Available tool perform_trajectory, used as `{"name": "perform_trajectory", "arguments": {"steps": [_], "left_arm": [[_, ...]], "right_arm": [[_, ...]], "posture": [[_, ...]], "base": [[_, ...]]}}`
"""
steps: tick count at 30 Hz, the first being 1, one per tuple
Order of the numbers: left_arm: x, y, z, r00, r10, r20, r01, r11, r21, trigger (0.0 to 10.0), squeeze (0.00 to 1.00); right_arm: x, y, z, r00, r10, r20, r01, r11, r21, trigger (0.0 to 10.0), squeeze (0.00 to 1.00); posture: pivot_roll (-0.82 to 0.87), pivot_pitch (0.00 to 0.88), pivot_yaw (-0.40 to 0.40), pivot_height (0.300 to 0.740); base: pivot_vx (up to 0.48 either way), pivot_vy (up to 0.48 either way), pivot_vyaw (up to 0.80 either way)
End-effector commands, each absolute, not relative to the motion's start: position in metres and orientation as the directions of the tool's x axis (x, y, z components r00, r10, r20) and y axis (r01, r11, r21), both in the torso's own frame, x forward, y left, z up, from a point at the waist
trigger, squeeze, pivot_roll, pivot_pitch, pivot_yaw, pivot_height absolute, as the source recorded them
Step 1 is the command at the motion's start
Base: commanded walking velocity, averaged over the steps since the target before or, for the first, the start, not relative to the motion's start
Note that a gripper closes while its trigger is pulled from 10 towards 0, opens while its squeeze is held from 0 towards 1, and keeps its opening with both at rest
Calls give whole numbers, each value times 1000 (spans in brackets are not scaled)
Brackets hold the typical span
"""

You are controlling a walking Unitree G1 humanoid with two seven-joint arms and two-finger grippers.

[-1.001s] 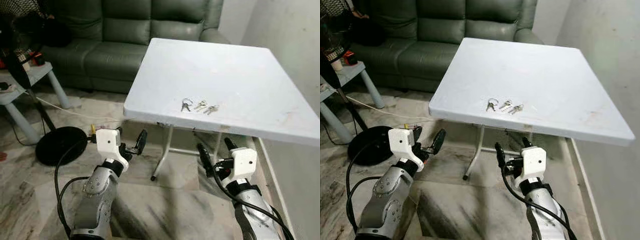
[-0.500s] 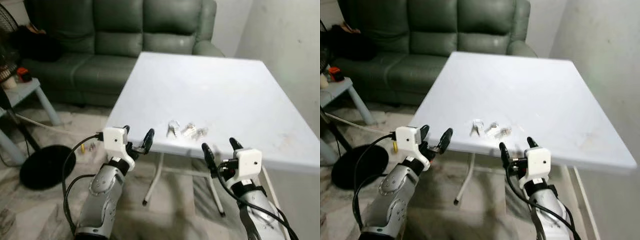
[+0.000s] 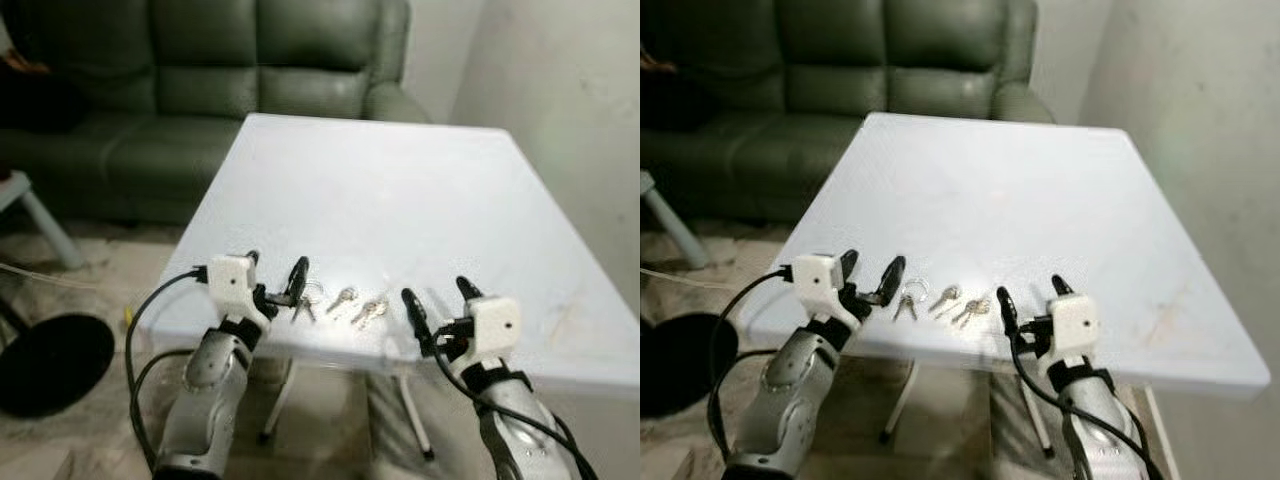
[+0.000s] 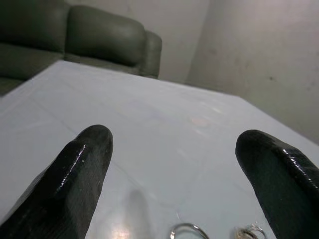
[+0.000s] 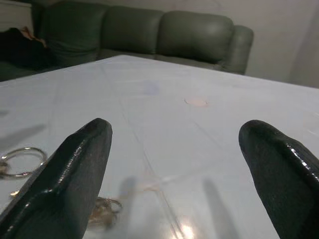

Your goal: Hang keys on a hook

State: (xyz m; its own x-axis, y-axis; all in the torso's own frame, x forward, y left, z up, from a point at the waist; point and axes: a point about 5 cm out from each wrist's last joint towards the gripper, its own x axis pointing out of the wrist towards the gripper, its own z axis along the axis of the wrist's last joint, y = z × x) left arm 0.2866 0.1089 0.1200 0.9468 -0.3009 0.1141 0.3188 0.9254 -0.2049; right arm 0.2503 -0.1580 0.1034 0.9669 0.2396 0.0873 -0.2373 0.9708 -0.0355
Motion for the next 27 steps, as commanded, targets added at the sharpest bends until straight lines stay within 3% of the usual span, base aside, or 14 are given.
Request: {"name": "perform_trajectory", "arguments": {"steps": [1,13,27], "left_arm": [[284,111,118,951,-290,103,306,929,-209,10000,0],[277,105,115,939,-323,115,341,914,-219,10000,0],[248,83,106,894,-440,87,448,872,-195,10000,0]], "right_arm": [[250,-154,103,961,265,80,-263,964,-36,10000,0],[256,-170,103,945,323,43,-315,940,-131,10000,0],[280,-194,105,921,389,-16,-384,901,-202,10000,0]], "posture": [[39,11,-48,740],[37,9,-59,740],[47,86,-90,740]], "base": [[0,0,0],[0,0,0],[0,0,0]]}}
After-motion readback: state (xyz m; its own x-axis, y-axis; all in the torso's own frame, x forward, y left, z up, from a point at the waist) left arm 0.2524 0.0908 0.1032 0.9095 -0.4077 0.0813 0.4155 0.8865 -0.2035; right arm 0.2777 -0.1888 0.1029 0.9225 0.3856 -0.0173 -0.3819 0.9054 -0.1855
